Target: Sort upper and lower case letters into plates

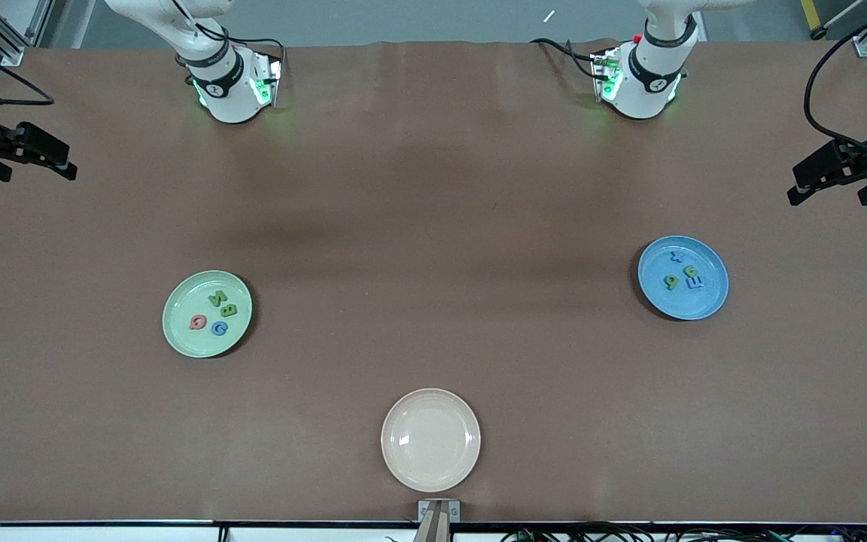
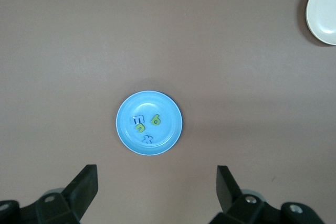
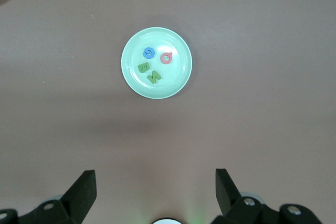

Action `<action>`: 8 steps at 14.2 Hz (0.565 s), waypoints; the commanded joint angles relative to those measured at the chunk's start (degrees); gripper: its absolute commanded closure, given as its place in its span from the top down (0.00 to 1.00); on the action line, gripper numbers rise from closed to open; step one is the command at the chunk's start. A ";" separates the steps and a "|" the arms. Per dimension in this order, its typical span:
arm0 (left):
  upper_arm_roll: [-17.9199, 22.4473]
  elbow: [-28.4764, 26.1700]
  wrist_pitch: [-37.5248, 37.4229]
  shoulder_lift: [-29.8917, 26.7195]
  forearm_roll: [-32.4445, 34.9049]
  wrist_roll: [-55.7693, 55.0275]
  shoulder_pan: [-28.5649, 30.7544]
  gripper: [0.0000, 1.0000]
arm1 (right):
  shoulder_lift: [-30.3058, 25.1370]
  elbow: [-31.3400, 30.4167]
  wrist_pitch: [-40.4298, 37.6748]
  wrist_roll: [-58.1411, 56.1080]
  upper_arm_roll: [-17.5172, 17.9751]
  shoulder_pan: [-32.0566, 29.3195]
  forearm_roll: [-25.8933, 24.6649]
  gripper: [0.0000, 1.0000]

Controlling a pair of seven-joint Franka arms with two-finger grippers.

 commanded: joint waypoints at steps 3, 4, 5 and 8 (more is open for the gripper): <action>-0.14 0.90 0.61 0.18 0.40 1.32 0.07 0.99 | -1.50 -1.50 0.29 -0.43 0.03 0.14 -0.15 1.00; -0.23 0.90 0.61 0.09 0.66 1.41 -0.11 0.99 | -1.50 -1.50 0.47 -0.52 0.03 0.14 -0.15 1.00; -0.58 0.90 0.61 0.09 0.84 1.41 -0.20 1.00 | -1.50 -1.50 0.47 -0.52 0.03 0.14 -0.15 1.00; -1.11 0.90 0.61 0.09 0.93 1.41 -0.02 1.00 | -1.59 -1.50 0.73 -0.60 0.12 0.14 -0.50 1.00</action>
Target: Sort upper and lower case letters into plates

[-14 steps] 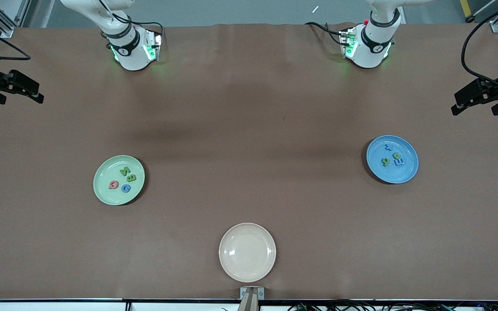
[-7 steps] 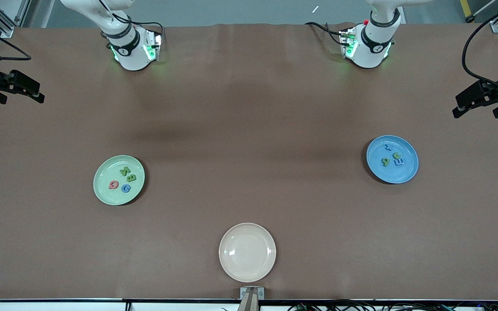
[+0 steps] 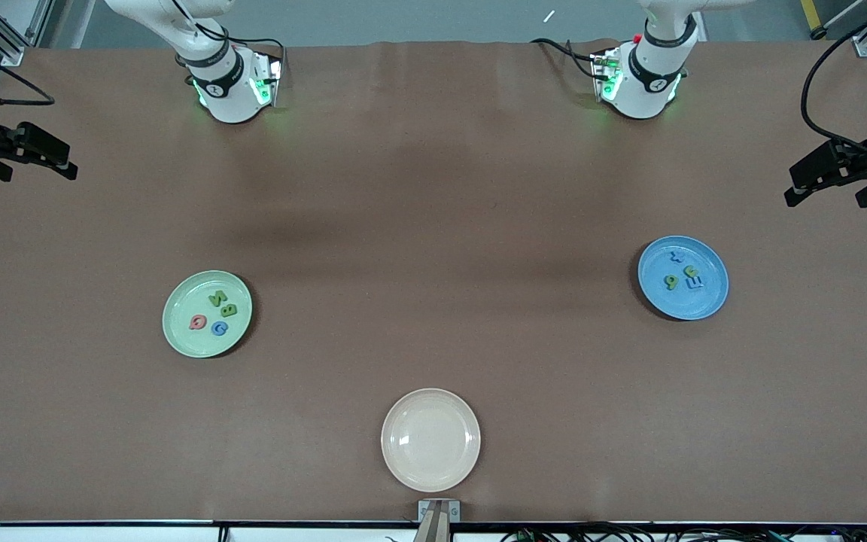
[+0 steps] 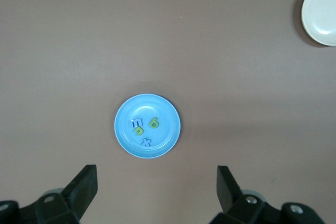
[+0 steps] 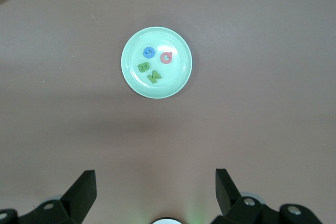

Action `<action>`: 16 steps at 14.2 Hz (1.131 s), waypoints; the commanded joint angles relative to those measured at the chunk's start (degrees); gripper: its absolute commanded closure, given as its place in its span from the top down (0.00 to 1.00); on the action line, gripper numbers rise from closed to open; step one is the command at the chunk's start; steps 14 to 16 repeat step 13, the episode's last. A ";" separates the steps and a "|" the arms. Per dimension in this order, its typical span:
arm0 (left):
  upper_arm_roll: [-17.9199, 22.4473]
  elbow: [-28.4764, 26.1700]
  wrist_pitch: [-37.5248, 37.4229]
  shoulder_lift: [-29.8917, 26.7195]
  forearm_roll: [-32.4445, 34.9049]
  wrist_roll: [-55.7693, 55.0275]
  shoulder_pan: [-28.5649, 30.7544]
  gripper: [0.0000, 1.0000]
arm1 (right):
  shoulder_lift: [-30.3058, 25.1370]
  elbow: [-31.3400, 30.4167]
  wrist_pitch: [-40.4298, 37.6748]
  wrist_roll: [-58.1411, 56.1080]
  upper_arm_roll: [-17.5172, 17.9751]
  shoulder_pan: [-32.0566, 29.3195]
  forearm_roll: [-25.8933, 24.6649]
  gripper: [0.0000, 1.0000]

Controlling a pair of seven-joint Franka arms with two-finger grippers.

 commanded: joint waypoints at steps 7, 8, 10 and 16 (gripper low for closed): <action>-0.45 0.71 0.05 -0.08 0.84 1.15 0.07 1.00 | -1.50 -1.47 0.48 -0.42 0.21 0.14 -0.74 1.00; -0.45 0.71 0.05 -0.08 0.84 1.15 0.07 1.00 | -1.50 -1.47 0.39 -0.42 0.21 0.14 -0.65 1.00; -0.45 0.71 0.05 -0.09 0.84 1.15 0.07 1.00 | -1.41 -1.47 0.39 -0.33 0.21 0.14 -0.47 1.00; -0.45 0.54 0.05 -0.17 0.75 1.15 0.07 1.00 | -1.41 -1.38 0.22 -0.33 0.21 0.14 -0.30 1.00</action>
